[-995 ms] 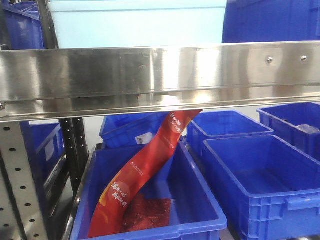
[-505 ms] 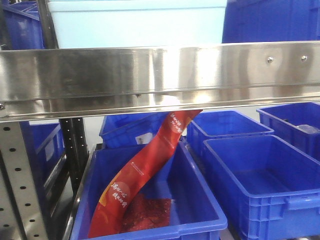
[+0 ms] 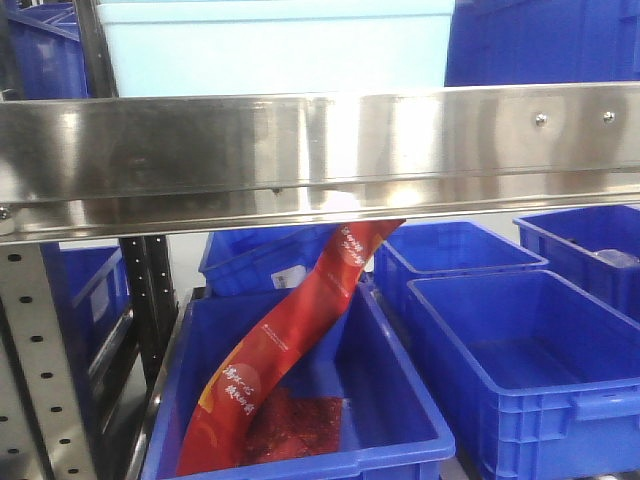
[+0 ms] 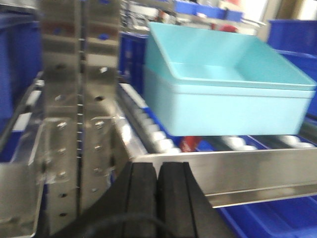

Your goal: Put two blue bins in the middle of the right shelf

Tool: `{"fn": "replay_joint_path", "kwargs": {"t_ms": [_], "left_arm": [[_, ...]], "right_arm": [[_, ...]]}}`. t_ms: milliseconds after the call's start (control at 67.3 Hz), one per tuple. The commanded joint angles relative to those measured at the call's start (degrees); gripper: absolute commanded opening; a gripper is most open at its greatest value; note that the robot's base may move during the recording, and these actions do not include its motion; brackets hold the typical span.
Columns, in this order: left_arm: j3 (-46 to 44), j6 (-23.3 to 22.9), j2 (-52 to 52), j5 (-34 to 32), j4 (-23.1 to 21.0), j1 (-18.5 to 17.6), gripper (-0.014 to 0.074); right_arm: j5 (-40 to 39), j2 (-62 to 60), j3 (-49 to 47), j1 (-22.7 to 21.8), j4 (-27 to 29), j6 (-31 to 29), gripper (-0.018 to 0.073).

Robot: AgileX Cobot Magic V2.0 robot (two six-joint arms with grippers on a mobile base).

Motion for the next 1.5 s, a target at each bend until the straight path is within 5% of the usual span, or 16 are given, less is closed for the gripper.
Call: {"fn": "replay_joint_path", "kwargs": {"t_ms": [0, 267, 1114, 1278, 1486], "left_arm": [[7.0, 0.0, -3.6, -6.5, -0.7, 1.4, -0.0111], [23.4, 0.0, -6.0, -25.7, -0.7, 1.2, -0.0111], [23.4, 0.0, -6.0, -24.6, -0.7, 1.2, -0.0111], [23.4, 0.0, -6.0, -24.6, -0.7, 1.2, -0.0111], [23.4, 0.0, -6.0, -24.6, -0.7, 1.2, -0.0111]], "right_arm": [[-1.7, -0.3, 0.0, -0.3, -0.7, -0.1, -0.0162], [-1.6, -0.4, 0.0, -0.3, -0.7, -0.1, -0.0162], [-2.4, -0.4, 0.0, -0.6, -0.8, -0.1, -0.0162], [-8.8, -0.5, 2.6, -6.1, -4.4, -0.6, -0.0162], [-18.4, -2.1, 13.2, -16.4, -2.0, -1.3, -0.0162]]}}
